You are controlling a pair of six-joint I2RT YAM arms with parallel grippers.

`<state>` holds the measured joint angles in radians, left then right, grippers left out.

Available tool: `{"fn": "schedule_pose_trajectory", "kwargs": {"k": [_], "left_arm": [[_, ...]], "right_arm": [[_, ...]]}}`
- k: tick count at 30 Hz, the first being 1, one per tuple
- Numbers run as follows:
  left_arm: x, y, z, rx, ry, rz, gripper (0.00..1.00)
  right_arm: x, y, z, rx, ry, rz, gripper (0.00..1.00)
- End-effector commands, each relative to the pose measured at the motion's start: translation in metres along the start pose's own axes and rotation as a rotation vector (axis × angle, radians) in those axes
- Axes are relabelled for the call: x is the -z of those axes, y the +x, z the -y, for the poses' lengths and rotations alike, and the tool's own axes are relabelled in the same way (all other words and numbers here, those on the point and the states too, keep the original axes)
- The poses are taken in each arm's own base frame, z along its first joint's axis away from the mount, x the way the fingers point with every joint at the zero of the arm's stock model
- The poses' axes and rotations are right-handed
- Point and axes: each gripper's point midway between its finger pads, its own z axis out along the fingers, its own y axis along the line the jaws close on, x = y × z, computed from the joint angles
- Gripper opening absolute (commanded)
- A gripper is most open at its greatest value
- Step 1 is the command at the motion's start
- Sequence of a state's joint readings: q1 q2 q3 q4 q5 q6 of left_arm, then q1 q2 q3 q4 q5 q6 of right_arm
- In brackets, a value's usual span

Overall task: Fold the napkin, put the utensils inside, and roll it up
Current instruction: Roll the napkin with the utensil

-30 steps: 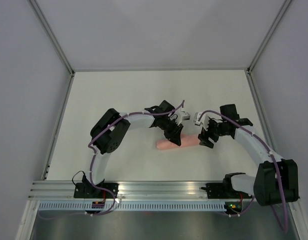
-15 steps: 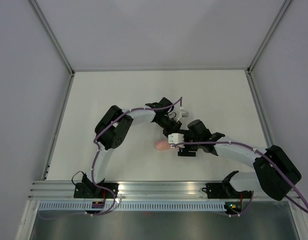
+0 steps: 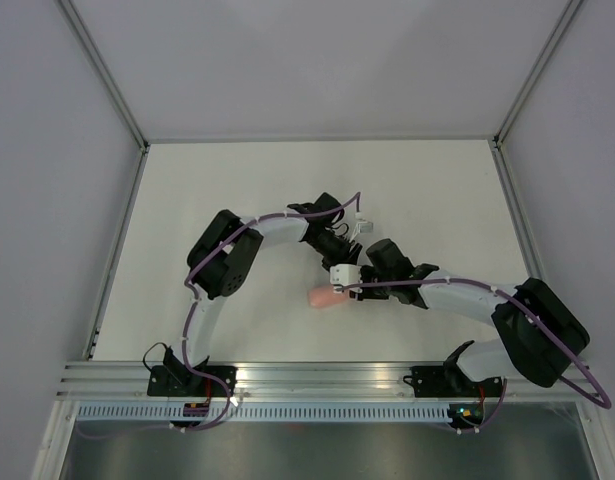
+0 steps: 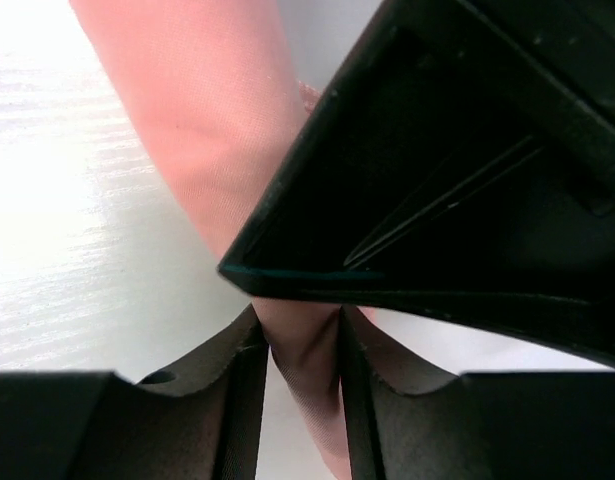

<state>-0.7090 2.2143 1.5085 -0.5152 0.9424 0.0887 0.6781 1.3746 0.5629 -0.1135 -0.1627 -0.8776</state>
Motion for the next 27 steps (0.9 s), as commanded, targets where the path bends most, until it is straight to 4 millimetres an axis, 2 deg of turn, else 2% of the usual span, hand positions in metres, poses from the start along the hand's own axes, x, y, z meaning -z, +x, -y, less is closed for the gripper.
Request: {"fn": "schedule_pose_trajectory", "kwargs": {"k": [1, 4, 6, 8, 11, 12, 13, 14, 15, 17, 18, 20, 21, 22, 23, 24, 25, 26, 27], "left_arm": [[0.022, -0.011, -0.027, 0.015, -0.175, 0.036, 0.56], [0.051, -0.039, -0.021, -0.023, -0.226, 0.137, 0.57], [0.071, -0.053, -0.028, -0.019, -0.286, 0.194, 0.57], [0.092, -0.069, -0.024, -0.019, -0.335, 0.262, 0.58], [0.123, -0.083, -0.033, 0.015, -0.420, 0.346, 0.59], [0.141, -0.089, -0.034, 0.038, -0.472, 0.395, 0.59], [0.146, -0.087, -0.038, 0.059, -0.494, 0.412, 0.59], [0.157, -0.092, -0.037, 0.057, -0.523, 0.457, 0.59], [0.169, -0.088, -0.037, 0.087, -0.572, 0.493, 0.60], [0.182, -0.090, -0.032, 0.081, -0.610, 0.551, 0.61], [0.195, -0.083, -0.031, 0.115, -0.679, 0.587, 0.61], [0.208, -0.074, -0.033, 0.153, -0.756, 0.626, 0.63], [0.213, -0.060, -0.043, 0.214, -0.826, 0.648, 0.64], [0.223, -0.059, -0.034, 0.212, -0.843, 0.690, 0.65], [0.227, -0.055, -0.031, 0.237, -0.854, 0.722, 0.65], [0.226, -0.042, -0.037, 0.256, -0.880, 0.734, 0.66], [0.234, -0.042, -0.028, 0.248, -0.883, 0.775, 0.66], [0.234, -0.039, -0.026, 0.251, -0.879, 0.791, 0.66], [0.230, -0.027, -0.030, 0.266, -0.888, 0.782, 0.65]], "right_arm": [[-0.001, 0.003, -0.001, -0.033, -0.039, -0.052, 0.38], [-0.002, 0.002, -0.008, -0.060, -0.099, -0.070, 0.36], [-0.003, 0.002, -0.012, -0.077, -0.147, -0.090, 0.35], [-0.004, 0.001, -0.016, -0.101, -0.184, -0.098, 0.34], [-0.006, 0.002, -0.019, -0.143, -0.229, -0.129, 0.34], [-0.008, 0.003, -0.022, -0.157, -0.259, -0.152, 0.34], [-0.009, 0.002, -0.023, -0.167, -0.275, -0.157, 0.34], [-0.008, 0.004, -0.027, -0.200, -0.306, -0.170, 0.34], [-0.012, 0.002, -0.024, -0.217, -0.324, -0.174, 0.34], [-0.013, 0.000, -0.025, -0.271, -0.377, -0.161, 0.34], [-0.014, -0.001, -0.025, -0.303, -0.407, -0.172, 0.33], [-0.014, 0.000, -0.021, -0.363, -0.437, -0.168, 0.33], [-0.016, -0.004, -0.023, -0.408, -0.475, -0.161, 0.33], [-0.016, -0.004, -0.020, -0.445, -0.488, -0.155, 0.33], [-0.016, -0.005, -0.021, -0.474, -0.506, -0.157, 0.33], [-0.020, -0.008, -0.022, -0.512, -0.530, -0.152, 0.33], [-0.022, -0.008, -0.022, -0.531, -0.540, -0.152, 0.33], [-0.020, -0.006, -0.026, -0.552, -0.567, -0.167, 0.33], [-0.024, -0.008, -0.028, -0.568, -0.602, -0.162, 0.33]]}}
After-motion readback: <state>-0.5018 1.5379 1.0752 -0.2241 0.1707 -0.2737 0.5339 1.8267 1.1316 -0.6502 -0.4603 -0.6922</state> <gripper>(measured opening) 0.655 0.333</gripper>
